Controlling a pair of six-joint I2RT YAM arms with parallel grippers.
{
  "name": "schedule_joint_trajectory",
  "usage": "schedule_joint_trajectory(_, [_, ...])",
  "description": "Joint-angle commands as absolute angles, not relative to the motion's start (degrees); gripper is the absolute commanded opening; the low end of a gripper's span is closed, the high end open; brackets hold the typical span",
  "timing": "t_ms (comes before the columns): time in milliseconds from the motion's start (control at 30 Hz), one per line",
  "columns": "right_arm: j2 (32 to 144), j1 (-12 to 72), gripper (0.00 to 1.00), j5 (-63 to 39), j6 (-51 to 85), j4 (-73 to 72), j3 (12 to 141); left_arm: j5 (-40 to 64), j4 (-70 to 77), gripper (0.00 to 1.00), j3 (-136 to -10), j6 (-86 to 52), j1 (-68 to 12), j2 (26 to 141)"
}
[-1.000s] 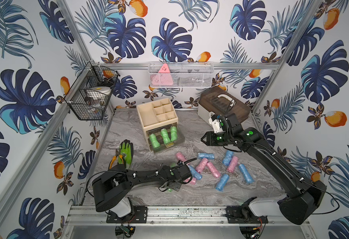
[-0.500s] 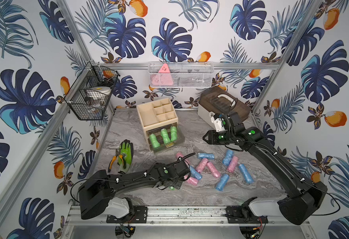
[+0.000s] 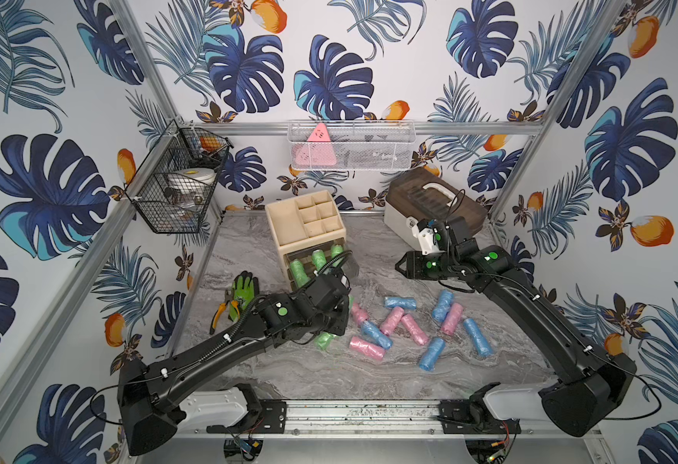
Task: Sort the rolls of trash bags by color and place them into the drawer
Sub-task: Place the roll of trash bags in the drawer.
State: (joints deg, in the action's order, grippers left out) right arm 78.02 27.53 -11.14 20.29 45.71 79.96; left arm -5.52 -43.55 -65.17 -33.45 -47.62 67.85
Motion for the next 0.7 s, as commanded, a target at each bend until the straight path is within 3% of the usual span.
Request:
schedule_joint_trajectory(0, [78.13,27.42,0.49,-12.89,21.16,43.99,80.42,-1.13,-45.20,0.34,-69.41,-30.06,-43.04,67.41])
schedule_joint_trajectory(233, [79.35,27.44,0.49,-16.26,22.29,41.99,80.20,2.80,-43.86,0.34,-75.84,-28.15,-31.93,69.75])
schedule_joint_trajectory(433, [79.81,27.57,0.49,-18.54,23.55,40.10,79.06,7.98,-37.40,0.34,-73.35,-31.67,-21.99,70.54])
schedule_joint_trajectory(667, [79.29,27.57,0.49,-18.81,23.29,39.73,77.53,10.94,-31.91,0.34,-69.51,-35.12,-16.58,70.49])
